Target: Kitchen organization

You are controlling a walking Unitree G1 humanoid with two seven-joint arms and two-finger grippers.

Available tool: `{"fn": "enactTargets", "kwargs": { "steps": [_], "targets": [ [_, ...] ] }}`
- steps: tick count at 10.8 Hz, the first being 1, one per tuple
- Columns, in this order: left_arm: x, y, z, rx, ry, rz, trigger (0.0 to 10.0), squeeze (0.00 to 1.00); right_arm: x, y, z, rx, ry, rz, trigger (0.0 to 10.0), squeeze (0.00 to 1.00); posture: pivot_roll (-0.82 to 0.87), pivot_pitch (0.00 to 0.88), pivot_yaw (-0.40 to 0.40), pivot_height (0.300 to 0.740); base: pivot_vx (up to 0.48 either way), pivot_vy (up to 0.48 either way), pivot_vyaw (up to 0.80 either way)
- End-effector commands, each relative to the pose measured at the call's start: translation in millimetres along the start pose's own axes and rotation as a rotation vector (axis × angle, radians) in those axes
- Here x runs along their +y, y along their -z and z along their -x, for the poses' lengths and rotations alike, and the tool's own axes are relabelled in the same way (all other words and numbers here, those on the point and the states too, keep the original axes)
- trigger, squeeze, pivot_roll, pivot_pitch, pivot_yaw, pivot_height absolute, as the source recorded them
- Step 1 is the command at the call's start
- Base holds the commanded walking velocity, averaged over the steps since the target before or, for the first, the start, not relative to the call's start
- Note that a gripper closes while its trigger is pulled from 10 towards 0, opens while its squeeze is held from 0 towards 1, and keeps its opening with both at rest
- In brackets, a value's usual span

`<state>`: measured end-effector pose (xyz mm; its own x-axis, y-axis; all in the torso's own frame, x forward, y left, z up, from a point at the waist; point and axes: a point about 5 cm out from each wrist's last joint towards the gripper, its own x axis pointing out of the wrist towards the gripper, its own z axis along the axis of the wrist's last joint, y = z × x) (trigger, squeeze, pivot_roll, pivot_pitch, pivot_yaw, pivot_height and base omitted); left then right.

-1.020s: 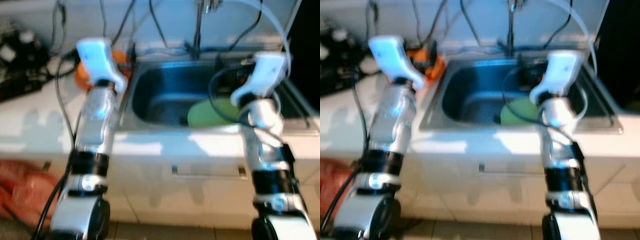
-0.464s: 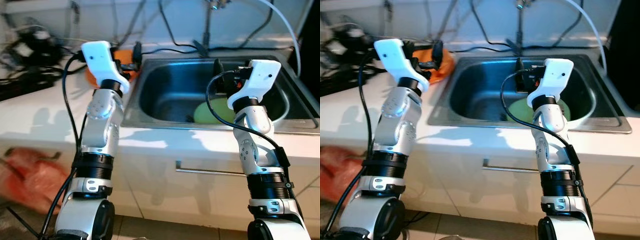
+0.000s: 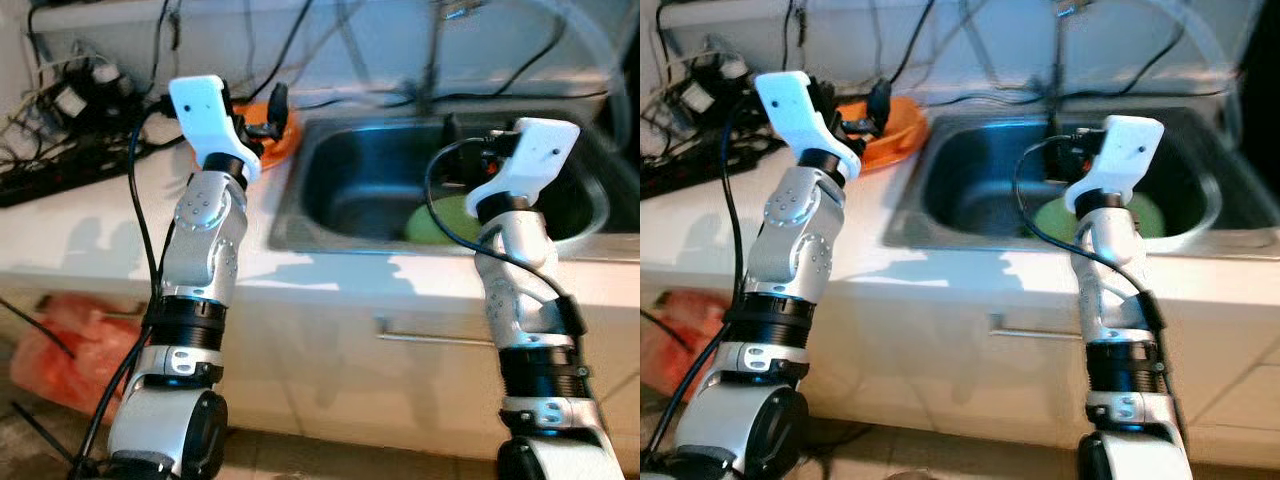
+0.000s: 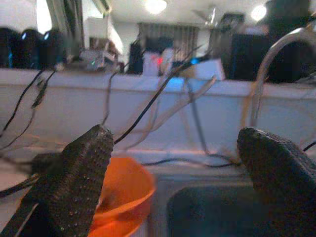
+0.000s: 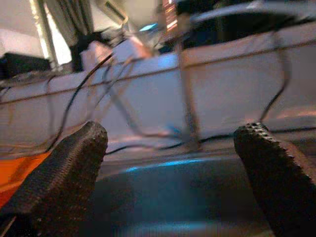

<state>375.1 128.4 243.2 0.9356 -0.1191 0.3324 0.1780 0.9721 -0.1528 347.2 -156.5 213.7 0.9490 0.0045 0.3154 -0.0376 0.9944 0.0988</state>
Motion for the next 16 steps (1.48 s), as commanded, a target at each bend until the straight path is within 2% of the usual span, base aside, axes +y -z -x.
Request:
{"fn": "enactTargets", "kwargs": {
  "steps": [1,3,7,12,16],
  "targets": [
    [-1.4,-4,-4.6,-0.003,0.003,-0.002,10.0,0.0,-0.1,-5,0.5,-0.02,0.001,0.017,10.0,0.0,0.02,0.0,0.165,0.74,0.0,0.0,0.0],
    [-5.6,-3,-4.6,0.001,0.031,-0.034,10.0,0.0,-3.3,-3,3.3,-0.017,0.023,0.019,10.0,0.0,0.02,0.0,0.175,0.74,0.0,0.0,0.0],
    [-12.4,-6,-5.1,-0.014,0.074,-0.014,10.0,0.0,-2.4,-3,2.0,-0.016,0.025,0.021,10.0,0.0,0.02,0.0,0.175,0.74,0.0,0.0,0.0],
    [-8.5,-9,-7.9,-0.016,0.056,-0.03,10.0,0.0,-2.6,-3,2.3,-0.022,0.033,0.018,10.0,0.0,0.02,0.0,0.188,0.74,0.383,0.096,0.0],
    [-7.3,-8,-7.9,-0.015,0.043,-0.042,10.0,0.0,-4.9,-1,3.2,-0.019,0.035,0.024,10.0,0.0,0.02,0.0,0.191,0.74,0.242,0.267,0.0]
  ]
}}
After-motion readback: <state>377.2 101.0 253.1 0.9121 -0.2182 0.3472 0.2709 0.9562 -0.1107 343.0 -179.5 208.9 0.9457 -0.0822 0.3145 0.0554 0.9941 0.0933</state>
